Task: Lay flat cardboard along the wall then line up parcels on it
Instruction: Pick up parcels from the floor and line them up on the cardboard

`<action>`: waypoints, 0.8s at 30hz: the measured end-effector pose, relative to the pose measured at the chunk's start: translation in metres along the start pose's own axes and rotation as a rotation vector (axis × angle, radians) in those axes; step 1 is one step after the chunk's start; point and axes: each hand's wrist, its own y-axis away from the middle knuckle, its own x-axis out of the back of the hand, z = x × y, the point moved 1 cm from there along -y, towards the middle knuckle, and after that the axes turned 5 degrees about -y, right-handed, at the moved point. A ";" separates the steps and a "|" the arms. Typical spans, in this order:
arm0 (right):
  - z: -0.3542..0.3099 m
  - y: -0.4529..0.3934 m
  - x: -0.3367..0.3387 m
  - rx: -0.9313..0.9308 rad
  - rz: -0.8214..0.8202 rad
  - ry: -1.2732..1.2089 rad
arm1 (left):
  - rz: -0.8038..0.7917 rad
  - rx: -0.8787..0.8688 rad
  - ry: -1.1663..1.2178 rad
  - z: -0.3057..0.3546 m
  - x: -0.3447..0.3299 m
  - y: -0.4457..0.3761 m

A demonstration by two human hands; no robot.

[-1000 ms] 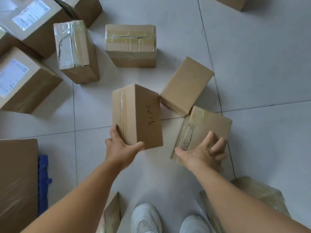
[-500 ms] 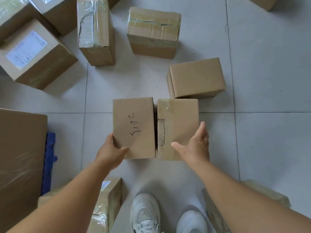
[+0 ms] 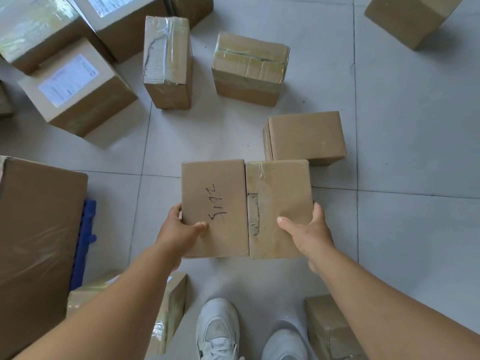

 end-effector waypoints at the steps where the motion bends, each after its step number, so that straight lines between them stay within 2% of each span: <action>1: -0.006 0.008 0.006 -0.002 0.001 0.002 | 0.001 0.003 0.014 0.004 0.004 0.010; 5: -0.051 0.043 0.026 0.041 0.005 0.015 | 0.028 -0.016 0.060 0.035 0.025 0.049; 15: -0.216 0.164 0.081 0.341 -0.029 0.014 | 0.145 -0.145 0.290 0.142 0.122 0.173; 24: -0.311 0.308 0.106 0.571 -0.149 0.014 | 0.247 -0.201 0.589 0.171 0.210 0.319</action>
